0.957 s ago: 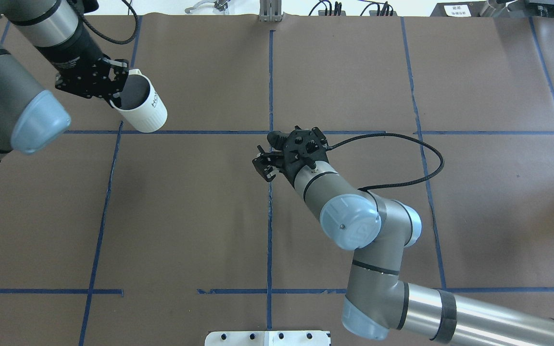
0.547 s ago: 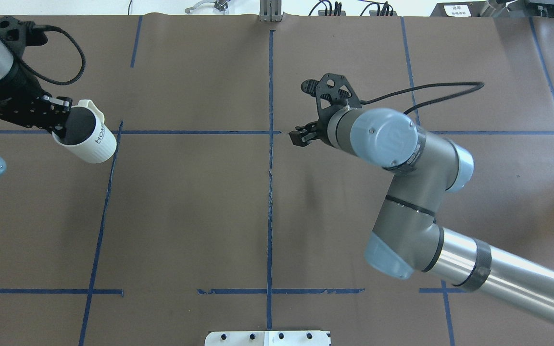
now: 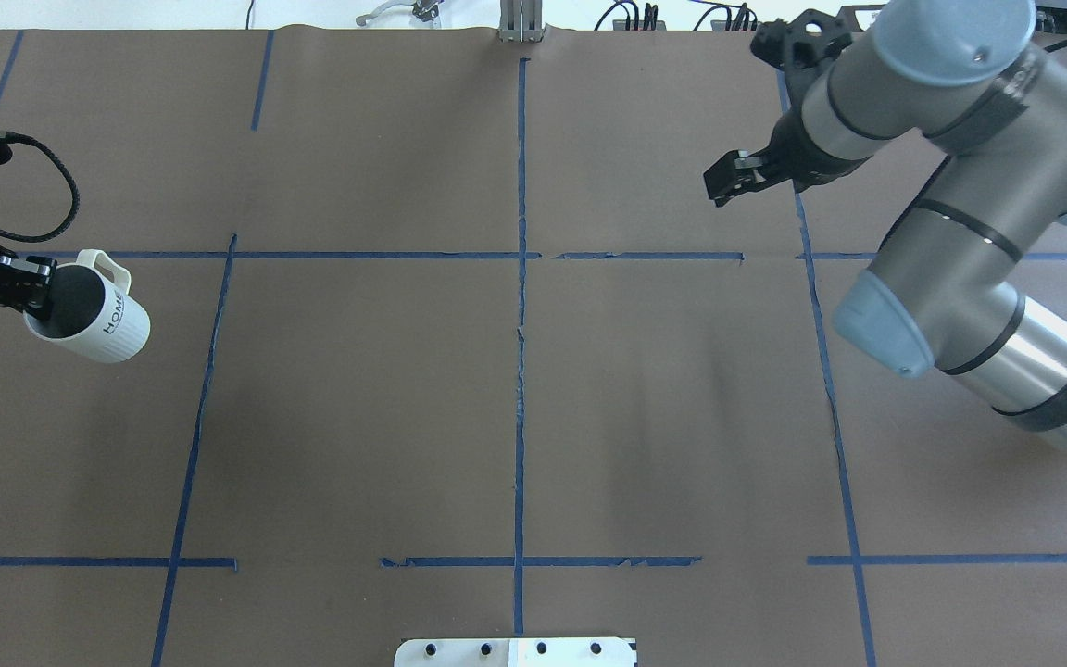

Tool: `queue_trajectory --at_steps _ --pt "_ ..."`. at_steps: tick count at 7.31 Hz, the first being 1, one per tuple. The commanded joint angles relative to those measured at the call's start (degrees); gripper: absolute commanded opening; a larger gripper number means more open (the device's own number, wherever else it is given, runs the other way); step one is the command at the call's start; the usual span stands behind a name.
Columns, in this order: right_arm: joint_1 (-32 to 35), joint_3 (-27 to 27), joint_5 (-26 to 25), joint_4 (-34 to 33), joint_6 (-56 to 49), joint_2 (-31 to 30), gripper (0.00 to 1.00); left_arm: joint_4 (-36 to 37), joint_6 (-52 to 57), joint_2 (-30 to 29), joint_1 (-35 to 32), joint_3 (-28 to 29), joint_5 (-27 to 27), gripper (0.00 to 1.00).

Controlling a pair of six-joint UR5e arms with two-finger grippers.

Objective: Left arm hands cup to right arm to dump lemon

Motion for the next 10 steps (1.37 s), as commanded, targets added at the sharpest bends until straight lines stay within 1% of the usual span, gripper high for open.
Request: queue_trajectory --at_steps 1,2,3,5,6,7,8,9,10 --pt "6.33 1.38 6.58 -0.95 -9.35 -5.52 1.00 -3.96 -0.20 1.06 0.25 3.88 0.05 0.00" --pt "9.75 1.38 8.71 -1.04 -17.86 -8.51 1.00 -7.98 -0.20 1.15 0.25 6.94 -0.03 0.00" --pt "13.00 1.03 10.99 -1.22 -24.38 -10.89 1.00 -10.98 0.24 2.54 0.25 9.15 -0.21 0.00" --pt "15.31 1.12 11.98 -0.43 -34.50 -15.72 1.00 -15.65 0.59 6.32 0.08 10.30 -0.21 0.00" --pt "16.89 1.38 12.07 -0.34 -36.30 -17.31 1.00 -18.28 0.68 8.16 0.08 10.92 -0.30 0.00" --pt "16.99 1.29 12.07 -0.34 -36.32 -17.85 1.00 -21.44 0.60 9.05 0.08 11.88 -0.47 0.00" --pt "16.99 1.38 12.07 -0.25 -36.40 -18.47 1.00 -24.43 1.64 9.06 0.08 14.33 -0.47 0.01" --pt "16.99 1.47 12.07 -0.25 -36.40 -18.65 1.00 -25.33 1.74 8.80 -0.01 15.14 -0.65 0.20" --pt "16.99 1.47 12.07 -0.25 -36.40 -18.65 1.00 -24.82 1.91 8.62 -0.10 14.53 -1.61 0.88"
